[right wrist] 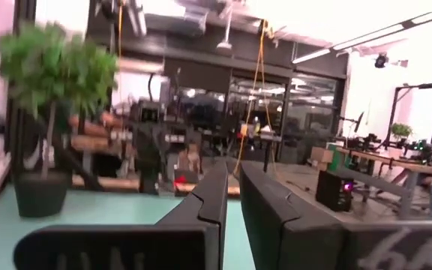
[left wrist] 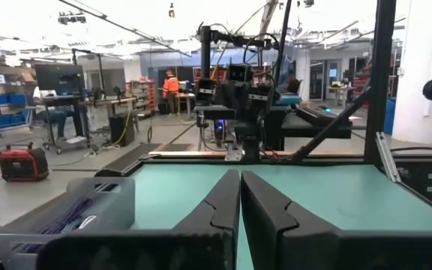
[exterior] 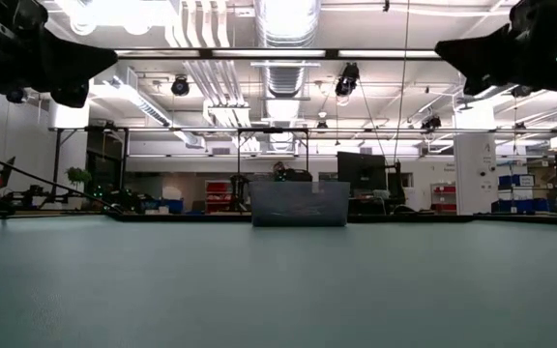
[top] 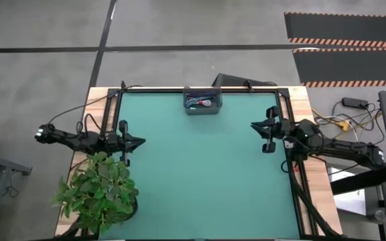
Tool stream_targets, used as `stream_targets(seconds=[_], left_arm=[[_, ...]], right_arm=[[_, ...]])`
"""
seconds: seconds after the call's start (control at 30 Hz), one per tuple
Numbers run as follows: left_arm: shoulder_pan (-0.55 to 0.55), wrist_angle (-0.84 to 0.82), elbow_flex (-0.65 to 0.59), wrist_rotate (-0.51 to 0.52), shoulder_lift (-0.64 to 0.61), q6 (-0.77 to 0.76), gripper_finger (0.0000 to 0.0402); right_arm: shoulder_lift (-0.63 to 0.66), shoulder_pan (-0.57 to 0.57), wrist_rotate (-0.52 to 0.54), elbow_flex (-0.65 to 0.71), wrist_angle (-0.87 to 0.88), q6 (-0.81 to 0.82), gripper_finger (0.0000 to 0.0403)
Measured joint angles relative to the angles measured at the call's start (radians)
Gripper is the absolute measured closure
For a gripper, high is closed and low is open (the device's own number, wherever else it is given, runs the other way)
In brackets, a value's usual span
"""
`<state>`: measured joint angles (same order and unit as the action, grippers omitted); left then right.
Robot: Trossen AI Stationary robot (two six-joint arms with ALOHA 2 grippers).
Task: Pick and place USB-C Cables
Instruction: Return to Home Position
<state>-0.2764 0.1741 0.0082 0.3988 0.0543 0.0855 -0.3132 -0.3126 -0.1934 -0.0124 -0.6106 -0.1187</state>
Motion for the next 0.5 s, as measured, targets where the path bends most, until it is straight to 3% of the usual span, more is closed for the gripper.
stream_targets(seconds=[0.5], left_arm=[[0.000, 0.001, -0.002, 0.000, 0.022, -0.001, 0.0402]], right_arm=[[-0.010, 0.000, 0.010, 0.000, 0.008, 0.056, 0.0376]])
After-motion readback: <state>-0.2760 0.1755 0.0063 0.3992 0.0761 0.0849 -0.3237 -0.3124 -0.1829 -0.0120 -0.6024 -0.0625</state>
